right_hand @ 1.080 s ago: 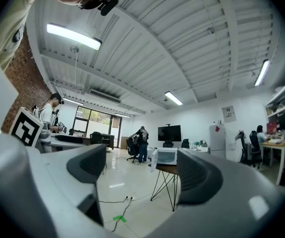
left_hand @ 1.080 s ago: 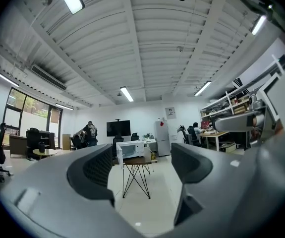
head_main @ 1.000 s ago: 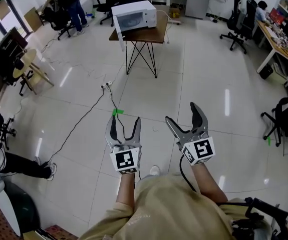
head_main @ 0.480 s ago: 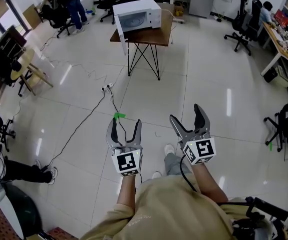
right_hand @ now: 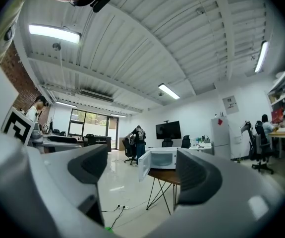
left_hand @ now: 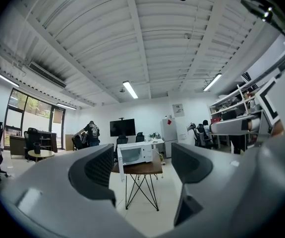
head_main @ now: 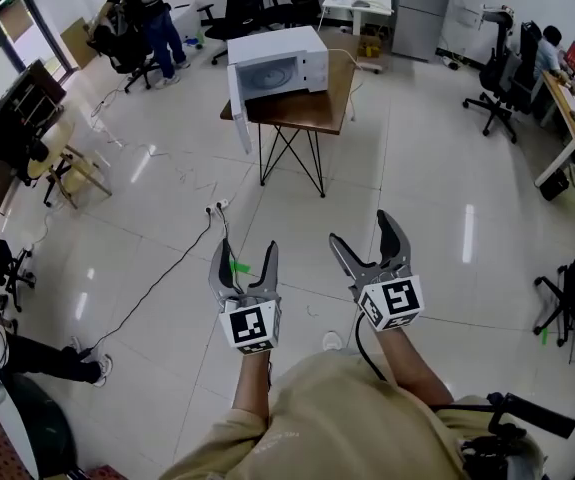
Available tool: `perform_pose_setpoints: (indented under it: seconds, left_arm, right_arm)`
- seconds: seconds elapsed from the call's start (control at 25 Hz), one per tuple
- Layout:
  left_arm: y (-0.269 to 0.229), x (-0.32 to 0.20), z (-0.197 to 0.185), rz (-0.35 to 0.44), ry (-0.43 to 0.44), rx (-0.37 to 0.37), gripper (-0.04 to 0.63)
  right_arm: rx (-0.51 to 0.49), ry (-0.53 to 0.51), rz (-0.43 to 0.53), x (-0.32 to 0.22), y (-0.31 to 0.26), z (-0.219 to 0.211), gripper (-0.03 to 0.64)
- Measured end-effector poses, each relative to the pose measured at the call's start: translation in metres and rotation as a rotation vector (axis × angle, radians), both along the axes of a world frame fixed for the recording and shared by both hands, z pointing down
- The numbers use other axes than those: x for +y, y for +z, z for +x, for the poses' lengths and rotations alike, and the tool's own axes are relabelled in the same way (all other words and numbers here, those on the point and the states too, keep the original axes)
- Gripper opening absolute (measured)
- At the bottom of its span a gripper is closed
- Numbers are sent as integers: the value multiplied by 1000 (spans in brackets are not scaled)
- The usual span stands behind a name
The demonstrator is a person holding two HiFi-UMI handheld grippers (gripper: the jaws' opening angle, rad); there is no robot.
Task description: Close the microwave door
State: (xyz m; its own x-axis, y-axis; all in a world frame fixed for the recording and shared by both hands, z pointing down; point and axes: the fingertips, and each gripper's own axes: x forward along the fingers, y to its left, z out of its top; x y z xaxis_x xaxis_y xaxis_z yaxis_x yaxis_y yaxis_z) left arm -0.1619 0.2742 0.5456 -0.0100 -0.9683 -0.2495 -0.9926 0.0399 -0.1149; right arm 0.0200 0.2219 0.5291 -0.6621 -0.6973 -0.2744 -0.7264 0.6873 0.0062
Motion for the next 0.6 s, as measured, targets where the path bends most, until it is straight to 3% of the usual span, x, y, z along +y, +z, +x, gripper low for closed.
perform_pose_setpoints:
  seconds: [0.2, 0.36, 0.52, 0.6]
  left_arm:
    - [-13, -46, 23, 11, -24, -22, 354]
    - [-4, -80, 18, -15, -50, -38, 354]
    - [13, -118, 19, -94, -71, -52, 354]
    - [14, -138, 12, -60, -62, -55, 354]
  right_arm:
    - [-17, -20, -22, -59, -2, 21, 417]
    - [-45, -42, -62, -99, 17, 25, 403]
    - [-65, -56, -81, -141, 33, 26, 403]
    - [-67, -58, -91, -159, 39, 16, 403]
